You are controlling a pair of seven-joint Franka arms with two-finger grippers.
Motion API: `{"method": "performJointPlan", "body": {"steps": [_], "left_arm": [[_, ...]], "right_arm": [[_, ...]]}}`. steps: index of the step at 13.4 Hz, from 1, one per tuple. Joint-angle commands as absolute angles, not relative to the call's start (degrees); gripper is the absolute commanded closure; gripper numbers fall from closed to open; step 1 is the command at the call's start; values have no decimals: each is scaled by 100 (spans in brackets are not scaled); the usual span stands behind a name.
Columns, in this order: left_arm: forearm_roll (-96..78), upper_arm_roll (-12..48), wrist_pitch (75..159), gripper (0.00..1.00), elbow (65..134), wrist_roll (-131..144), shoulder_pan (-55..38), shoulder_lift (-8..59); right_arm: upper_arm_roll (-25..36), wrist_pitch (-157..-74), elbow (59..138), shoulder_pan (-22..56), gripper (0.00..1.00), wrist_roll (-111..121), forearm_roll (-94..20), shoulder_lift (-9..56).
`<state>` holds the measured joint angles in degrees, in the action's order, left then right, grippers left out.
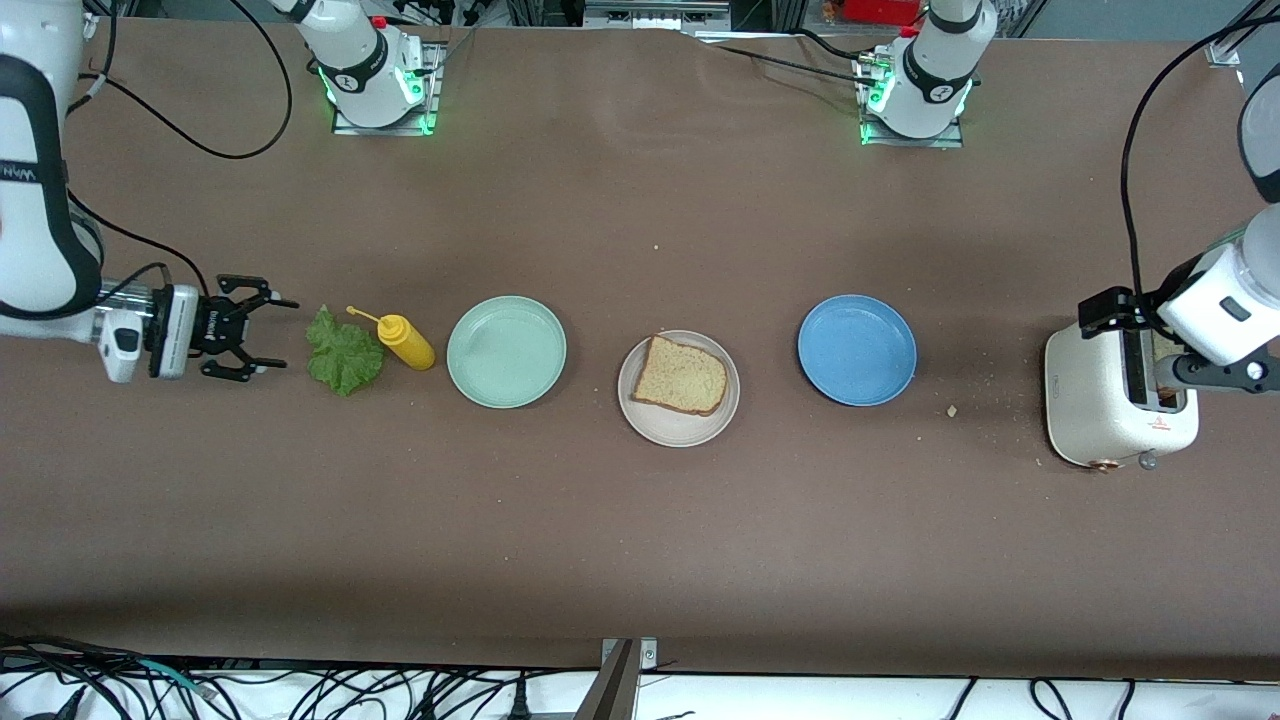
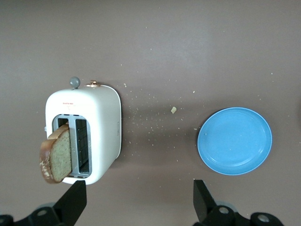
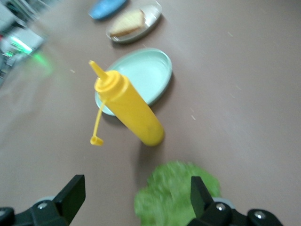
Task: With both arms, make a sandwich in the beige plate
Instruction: 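Grasp the yellow squeeze bottle with the right gripper and lift it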
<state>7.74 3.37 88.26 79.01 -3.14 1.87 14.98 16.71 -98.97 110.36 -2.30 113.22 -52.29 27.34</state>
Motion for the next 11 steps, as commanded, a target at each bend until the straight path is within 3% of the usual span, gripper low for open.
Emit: {"method": "performJointPlan", "body": {"steps": [1,7,11], "left_arm": [[844,413,8596,0,7717,-272,229,1433],[467,413,8245,0,7708,-299,412,1301],[404,431,8156,0,7708,-299,431,1222]], "right_arm": [[1635,-9423,10846,-343,1,12328,-5765,3294],[1600,-8587,10274,-343,1,13797,-6547,4323],[1591,-8420,10274,-325,1,14177,-6837,4474]]}}
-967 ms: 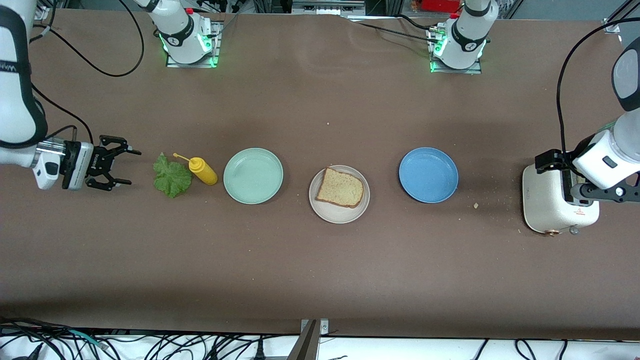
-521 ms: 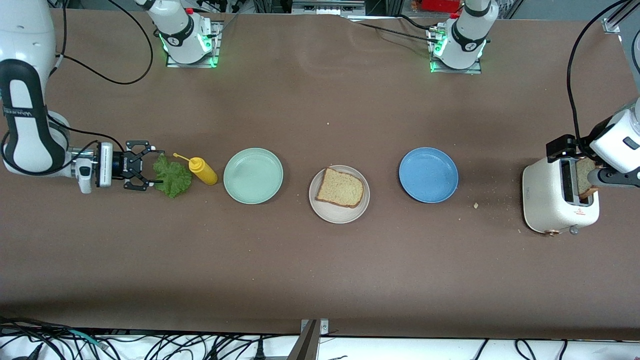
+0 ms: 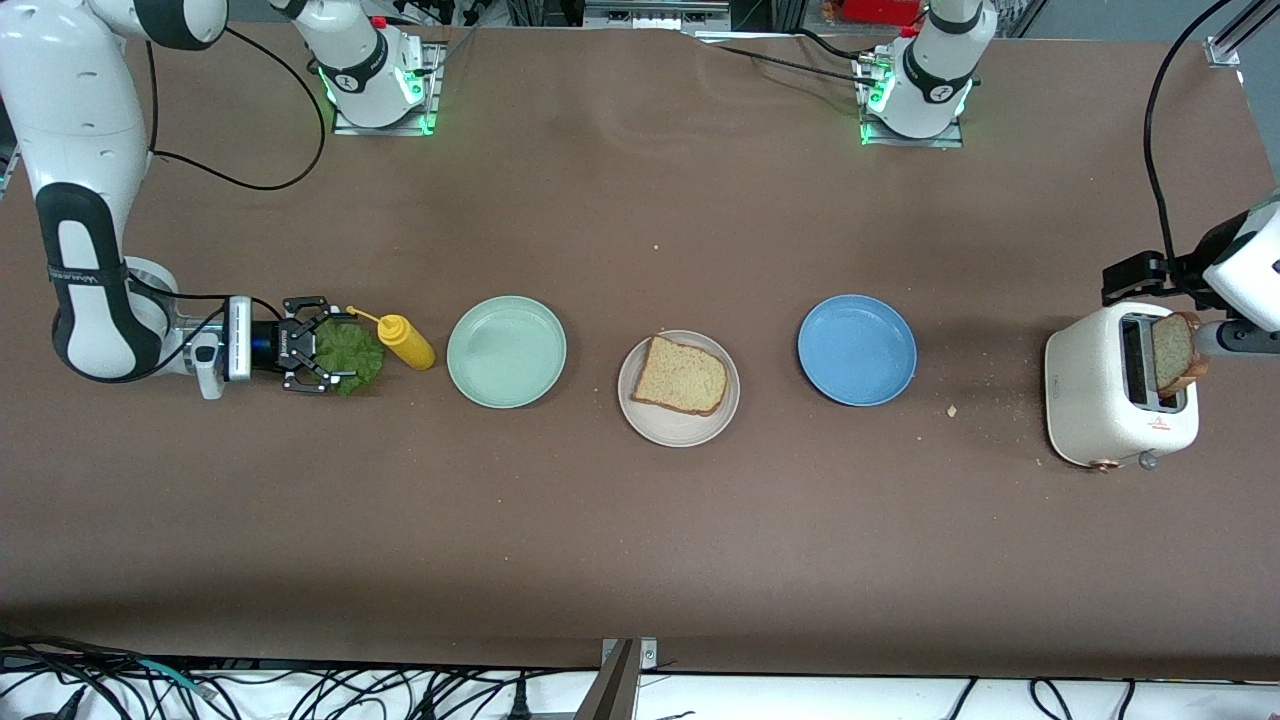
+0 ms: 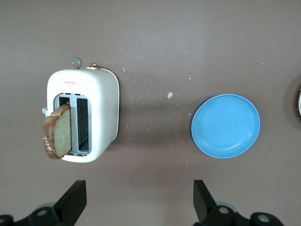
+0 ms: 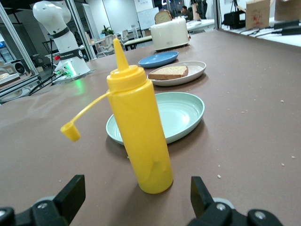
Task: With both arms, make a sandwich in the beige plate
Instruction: 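Grasp the yellow squeeze bottle with the right gripper and lift it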
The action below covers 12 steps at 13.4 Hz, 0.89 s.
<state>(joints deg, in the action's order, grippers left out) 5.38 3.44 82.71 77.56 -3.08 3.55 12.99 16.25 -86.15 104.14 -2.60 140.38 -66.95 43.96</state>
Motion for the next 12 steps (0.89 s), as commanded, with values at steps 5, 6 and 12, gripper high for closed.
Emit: {"method": "performJointPlan", "body": {"steps": [5,6,12], "left_arm": [[316,457,8156,0,7699,-246,369,1222],[308,457,8156,0,7699,-255,369,1222],[158,448,8156,0,7699,-246,404,1213]], "right_arm": [[1231,-8358,10283,-325,1,14282,-7312,4544],[1213,-8367,10301,-308,1,14326,-7339,4561],[1002,-8376,10327,-290,1,14467,-7471,4702]]}}
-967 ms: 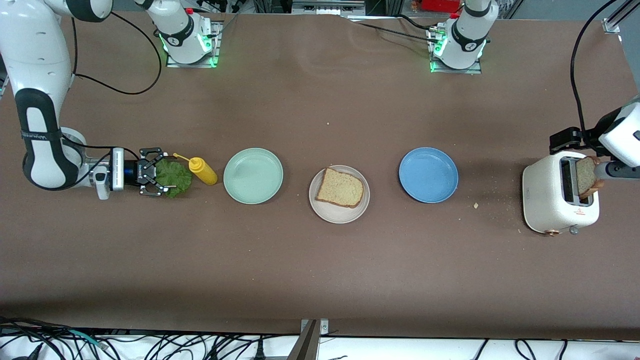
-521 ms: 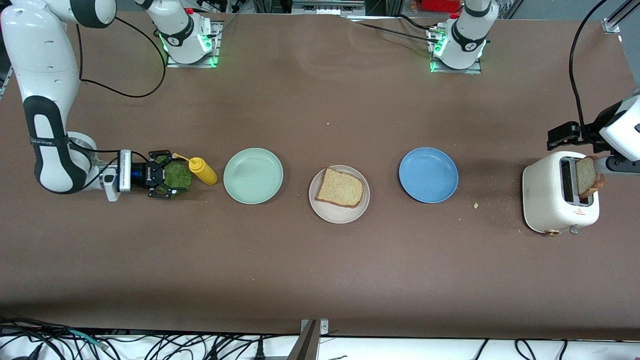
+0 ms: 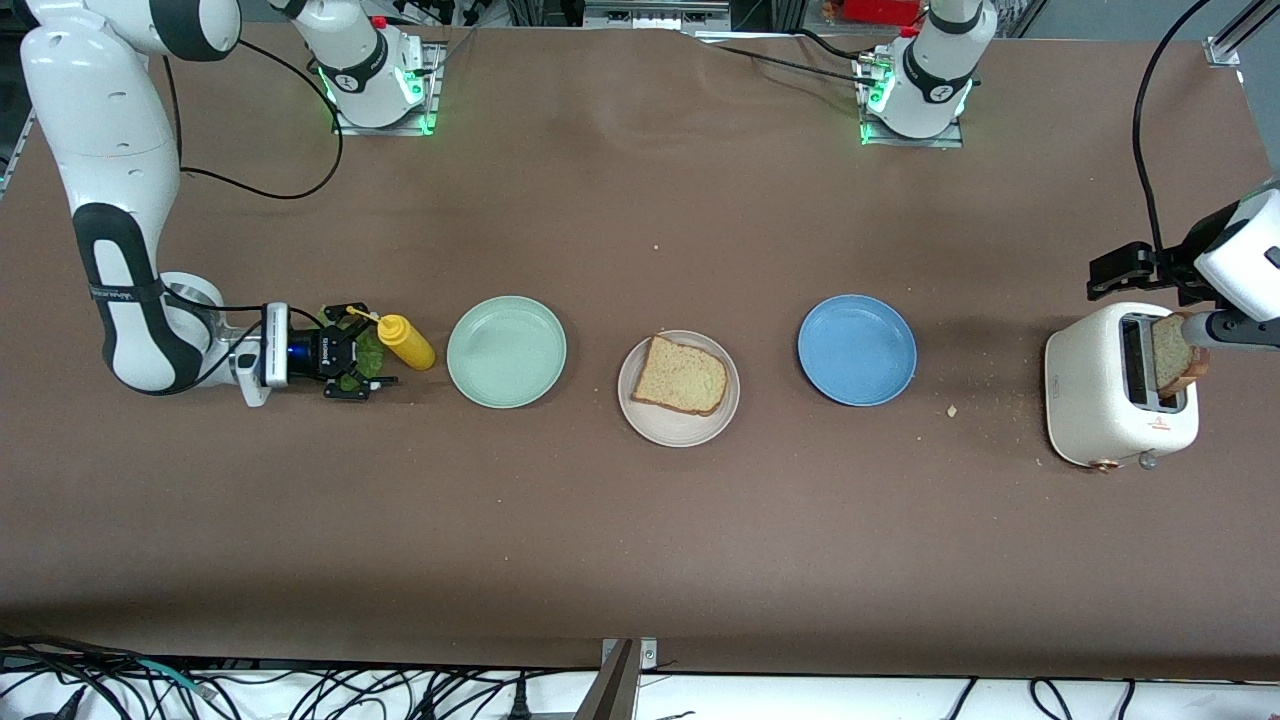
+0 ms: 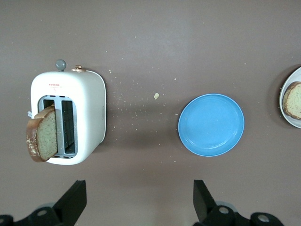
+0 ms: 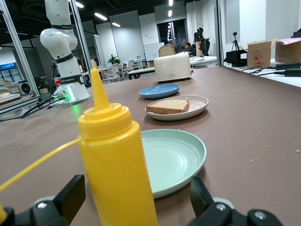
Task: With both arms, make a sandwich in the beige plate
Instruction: 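Grasp the yellow squeeze bottle with the right gripper and lift it, then carry the yellow bottle with the right gripper toward the beige plate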
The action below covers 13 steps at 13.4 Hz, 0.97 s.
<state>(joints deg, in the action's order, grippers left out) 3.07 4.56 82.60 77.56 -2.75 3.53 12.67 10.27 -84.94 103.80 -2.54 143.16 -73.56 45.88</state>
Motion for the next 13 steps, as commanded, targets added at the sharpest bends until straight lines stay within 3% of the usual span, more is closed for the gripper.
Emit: {"method": "performJointPlan", "body": {"steps": [1,2,3,4,6,13], "left_arm": [[158,448,8156,0,7699,-246,413,1213],[158,448,8156,0,7699,-255,422,1213],[158,448,8156,0,7699,-255,422,1213],[158,448,8156,0,7699,-264,422,1213],[158,440,8156,0,7699,-290,422,1213],[70,439,8156,0,7699,-290,431,1213]], "right_arm": [[985,-8367,10327,-290,2,14467,-7471,4720],[967,-8367,10327,-281,20,14467,-7471,4720],[941,-8358,10327,-290,53,14467,-7471,4711],[940,-8315,10327,-290,77,14467,-7471,4711],[940,-8279,10310,-281,100,14510,-7462,4711],[932,-8279,9767,-194,100,13469,-7156,4448]]}}
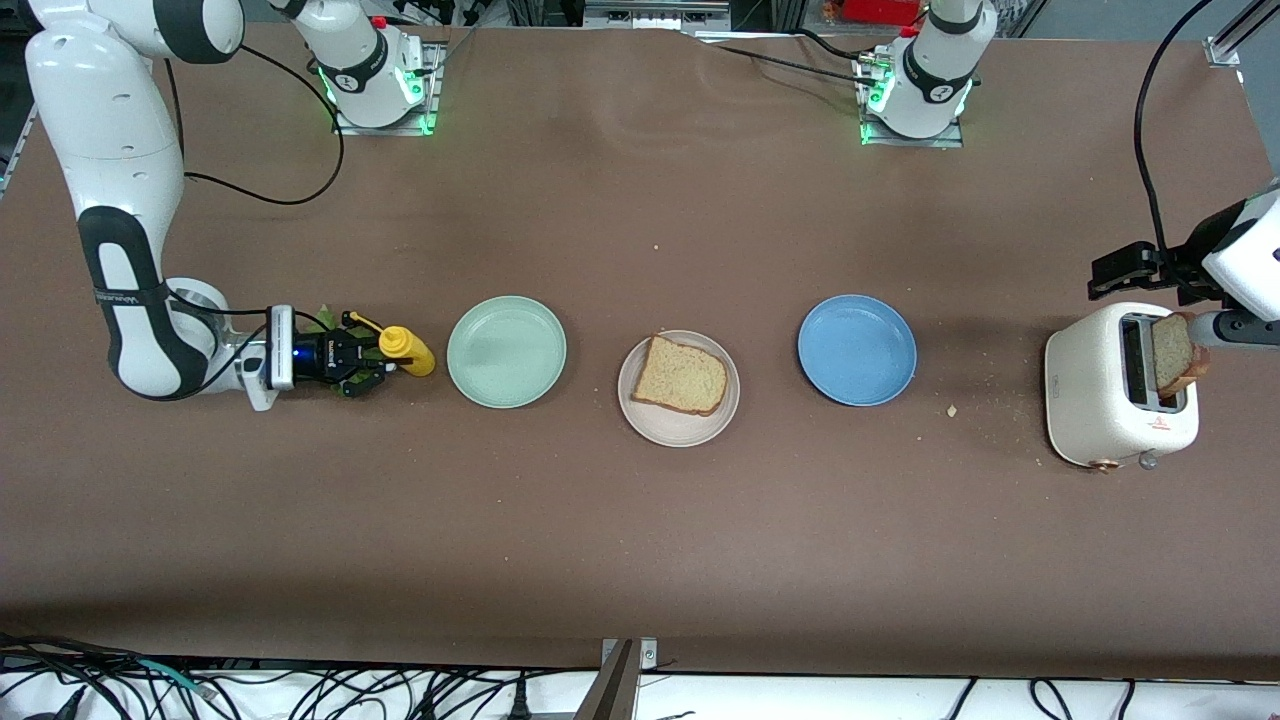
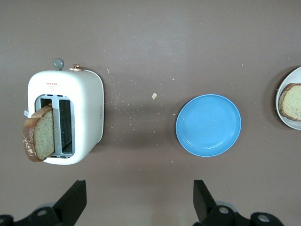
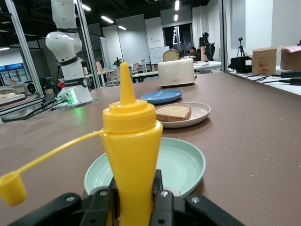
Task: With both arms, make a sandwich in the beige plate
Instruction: 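Carry the yellow bottle with the right gripper toward the beige plate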
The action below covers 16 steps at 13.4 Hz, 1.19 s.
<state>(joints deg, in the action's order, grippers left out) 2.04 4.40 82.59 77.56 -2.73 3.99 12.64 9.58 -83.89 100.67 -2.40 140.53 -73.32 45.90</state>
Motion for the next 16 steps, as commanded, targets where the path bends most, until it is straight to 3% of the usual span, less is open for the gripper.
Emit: {"method": "performJointPlan", "body": {"steps": [1,6,10,16], "left_arm": [[70,439,8156,0,7699,-290,439,1213],[53,422,8156,0,7699,-290,431,1213],[35,413,8165,0,7699,-290,439,1222],[26,413,8174,0,7699,-290,439,1222]], "right_arm": [[949,-8279,9538,-106,100,13091,-7076,4430],[984,-8402,8229,402,100,10411,-6373,4421],[1002,-9401,7595,1263,100,9082,-5689,4421],[1019,-10589,7260,2547,100,6500,-3844,4421]]}}
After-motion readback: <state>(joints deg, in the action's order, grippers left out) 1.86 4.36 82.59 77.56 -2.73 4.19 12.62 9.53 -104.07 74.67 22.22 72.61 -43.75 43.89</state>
